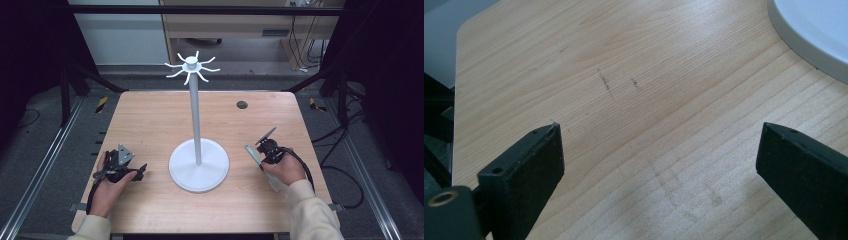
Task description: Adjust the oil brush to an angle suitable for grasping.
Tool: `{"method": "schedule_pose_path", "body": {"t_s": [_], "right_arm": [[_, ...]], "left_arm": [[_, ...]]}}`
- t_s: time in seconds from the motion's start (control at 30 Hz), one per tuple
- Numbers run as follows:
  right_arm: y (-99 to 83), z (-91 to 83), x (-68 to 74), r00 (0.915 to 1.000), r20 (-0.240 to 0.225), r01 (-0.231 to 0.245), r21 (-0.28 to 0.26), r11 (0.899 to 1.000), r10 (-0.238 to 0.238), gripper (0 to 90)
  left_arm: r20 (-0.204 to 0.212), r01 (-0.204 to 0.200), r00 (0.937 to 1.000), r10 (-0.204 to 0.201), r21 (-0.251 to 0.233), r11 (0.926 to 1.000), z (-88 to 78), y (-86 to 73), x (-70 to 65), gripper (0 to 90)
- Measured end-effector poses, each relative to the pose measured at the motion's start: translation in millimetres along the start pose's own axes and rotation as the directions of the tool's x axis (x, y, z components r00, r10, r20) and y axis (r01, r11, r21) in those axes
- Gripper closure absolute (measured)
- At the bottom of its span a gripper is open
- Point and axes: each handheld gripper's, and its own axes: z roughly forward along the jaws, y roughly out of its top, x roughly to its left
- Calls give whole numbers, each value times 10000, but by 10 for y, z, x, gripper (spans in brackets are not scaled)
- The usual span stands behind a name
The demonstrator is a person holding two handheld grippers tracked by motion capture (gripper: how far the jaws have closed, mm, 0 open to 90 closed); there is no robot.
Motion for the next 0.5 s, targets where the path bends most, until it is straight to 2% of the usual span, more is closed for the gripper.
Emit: {"method": "schedule_pose_path", "body": {"t_s": [0.17,0.5], "right_arm": [[5,9,1,9999,-106,-85,44,10000,86,813],[15,20,-16,9999,-140,6,107,9999,-5,814]], "left_arm": [[34,-83,10000,83,56,9999,4,1,-7,47],[32,-24,10000,24,-21,10000,4,3,-10,47]]}}
